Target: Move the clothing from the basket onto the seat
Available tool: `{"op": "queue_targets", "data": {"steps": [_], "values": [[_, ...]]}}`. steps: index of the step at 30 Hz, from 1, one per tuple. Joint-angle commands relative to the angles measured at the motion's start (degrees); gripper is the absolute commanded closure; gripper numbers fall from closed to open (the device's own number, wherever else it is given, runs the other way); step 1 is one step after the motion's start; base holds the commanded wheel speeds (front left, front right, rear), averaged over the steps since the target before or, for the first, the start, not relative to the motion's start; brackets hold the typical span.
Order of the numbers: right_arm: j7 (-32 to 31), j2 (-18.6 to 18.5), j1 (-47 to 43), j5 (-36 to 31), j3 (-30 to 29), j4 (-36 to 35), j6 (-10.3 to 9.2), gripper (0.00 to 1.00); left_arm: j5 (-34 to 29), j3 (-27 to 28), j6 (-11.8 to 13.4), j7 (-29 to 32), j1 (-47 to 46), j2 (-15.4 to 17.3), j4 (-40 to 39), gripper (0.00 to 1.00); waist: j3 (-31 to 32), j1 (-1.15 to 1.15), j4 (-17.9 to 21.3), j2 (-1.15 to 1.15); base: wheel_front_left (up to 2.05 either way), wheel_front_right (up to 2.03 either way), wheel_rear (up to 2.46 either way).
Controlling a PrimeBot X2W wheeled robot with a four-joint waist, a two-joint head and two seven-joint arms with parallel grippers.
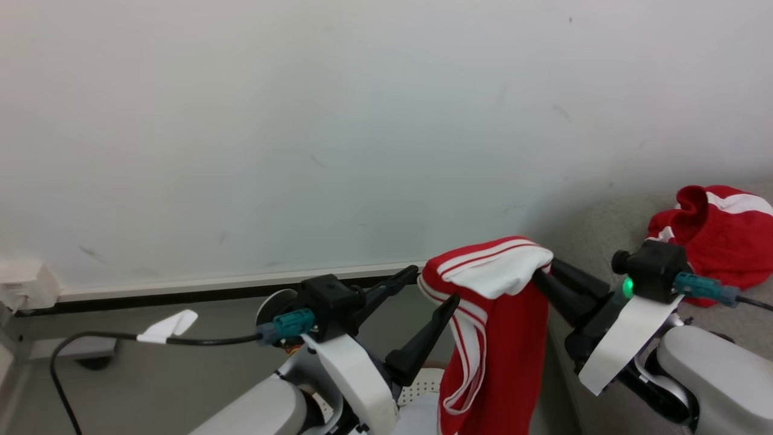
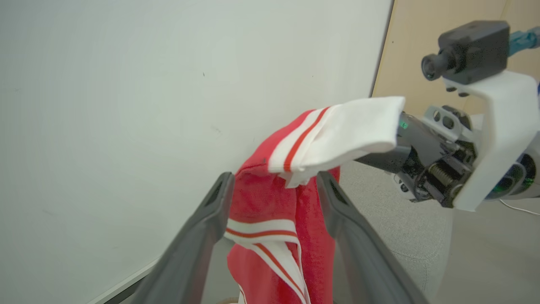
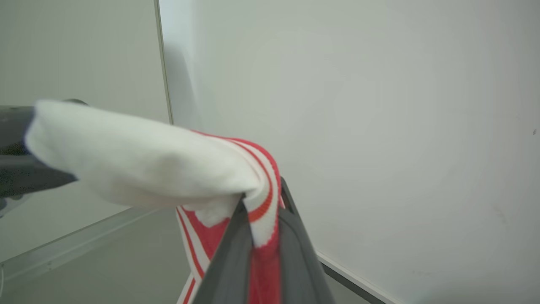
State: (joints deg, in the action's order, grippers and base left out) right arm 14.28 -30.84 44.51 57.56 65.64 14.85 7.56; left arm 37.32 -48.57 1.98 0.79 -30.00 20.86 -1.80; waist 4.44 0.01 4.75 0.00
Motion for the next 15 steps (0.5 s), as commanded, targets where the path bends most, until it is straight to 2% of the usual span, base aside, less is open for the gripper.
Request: {"op": "queue_targets", "data": {"steps": [1,15], "values": [[0.58,-0.65,0.45,0.01,-0.91,-0.02,-0.15,1.0,0.33,-0.01,-0.16,-0.7,0.74,0.05,0.53,0.0,-0.5,-0.01,1.39,0.0,0.0,0.0,0.0],[0.94,-4.64,-1.76,-4.21,-11.36,-0.91,-0.15,1.0,-0.6,-1.31,-1.05,-4.12,0.77,-1.66,5.54,0.0,-3.11,-0.01,11.68,0.0,0.0,0.0,0.0]]}}
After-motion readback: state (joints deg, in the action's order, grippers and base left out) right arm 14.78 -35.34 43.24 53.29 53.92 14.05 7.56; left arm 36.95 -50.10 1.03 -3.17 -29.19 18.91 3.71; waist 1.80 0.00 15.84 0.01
